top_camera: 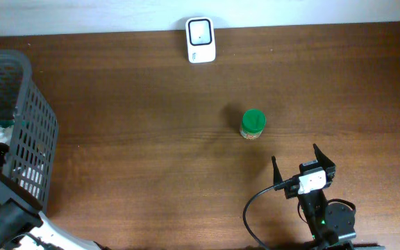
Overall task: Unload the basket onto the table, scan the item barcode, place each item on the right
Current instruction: 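Reach into the basket and grasp the white tube with the left gripper, then place the white tube on the table left of the jar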
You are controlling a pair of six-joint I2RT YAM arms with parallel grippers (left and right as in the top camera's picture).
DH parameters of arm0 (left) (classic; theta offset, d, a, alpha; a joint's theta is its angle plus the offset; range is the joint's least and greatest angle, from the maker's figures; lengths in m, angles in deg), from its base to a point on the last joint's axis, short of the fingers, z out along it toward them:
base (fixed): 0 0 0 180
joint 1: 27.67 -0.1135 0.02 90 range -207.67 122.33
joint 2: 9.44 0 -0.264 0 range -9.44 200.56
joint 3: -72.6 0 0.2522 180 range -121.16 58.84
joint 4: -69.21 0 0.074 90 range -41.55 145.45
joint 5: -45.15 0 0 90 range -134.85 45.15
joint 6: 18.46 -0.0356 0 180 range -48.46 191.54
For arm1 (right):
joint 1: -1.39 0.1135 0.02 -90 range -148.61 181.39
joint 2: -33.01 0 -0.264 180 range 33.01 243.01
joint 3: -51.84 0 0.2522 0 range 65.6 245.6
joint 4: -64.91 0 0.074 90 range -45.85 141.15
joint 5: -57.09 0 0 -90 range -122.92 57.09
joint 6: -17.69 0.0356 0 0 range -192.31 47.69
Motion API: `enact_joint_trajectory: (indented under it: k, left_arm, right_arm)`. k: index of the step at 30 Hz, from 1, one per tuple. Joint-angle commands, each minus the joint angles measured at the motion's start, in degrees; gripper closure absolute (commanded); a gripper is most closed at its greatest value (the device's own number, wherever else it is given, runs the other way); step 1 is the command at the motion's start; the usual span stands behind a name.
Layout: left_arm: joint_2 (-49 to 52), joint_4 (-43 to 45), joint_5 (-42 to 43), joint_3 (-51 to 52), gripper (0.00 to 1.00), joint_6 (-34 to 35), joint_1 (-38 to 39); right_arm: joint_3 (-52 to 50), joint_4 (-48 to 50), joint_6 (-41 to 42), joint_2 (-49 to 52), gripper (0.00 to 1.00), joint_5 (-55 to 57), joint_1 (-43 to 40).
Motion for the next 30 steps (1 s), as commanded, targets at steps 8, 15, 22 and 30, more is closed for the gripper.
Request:
enact_joint_trajectory:
  k: [8, 15, 22, 30]
  left_arm:
    - [-0.09, 2.54, -0.59, 3.61, 0.82, 3.45, 0.22]
    - [-0.11, -6.88, -0.57, -10.69, 1.00, 9.94, 0.24]
    - [-0.22, -17.55, -0.15, -40.81, 0.99, 14.03, 2.12]
    - [-2.56, -15.26, 0.04, -73.07, 0.97, 23.74, 17.25]
  right_arm:
    - [-0.28, -0.20, 0.63, -0.37, 0.02, -0.57, 0.31]
    - [-0.28, -0.20, 0.66, -0.37, 0.02, -0.57, 0.31]
    - [-0.28, -0.20, 0.63, -0.37, 0.01, -0.57, 0.31]
    - [-0.28, -0.20, 0.66, -0.37, 0.02, -0.57, 0.31]
